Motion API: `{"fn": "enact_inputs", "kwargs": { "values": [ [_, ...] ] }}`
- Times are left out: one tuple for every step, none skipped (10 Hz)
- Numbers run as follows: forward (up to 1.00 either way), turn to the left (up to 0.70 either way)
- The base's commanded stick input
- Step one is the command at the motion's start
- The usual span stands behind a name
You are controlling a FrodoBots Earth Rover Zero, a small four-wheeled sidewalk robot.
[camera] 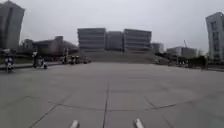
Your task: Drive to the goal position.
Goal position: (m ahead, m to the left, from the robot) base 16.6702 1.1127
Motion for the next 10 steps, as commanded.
{"fn": "enact_inputs", "kwargs": {
  "values": [
    [1.00, -0.38],
    [1.00, -0.34],
    [1.00, -0.24],
    [1.00, -0.14],
    [1.00, -0.05],
    [1.00, -0.01],
    [1.00, 0.02],
    [1.00, 0.02],
    [1.00, 0.02],
    [1.00, 0.02]
  ]
}}
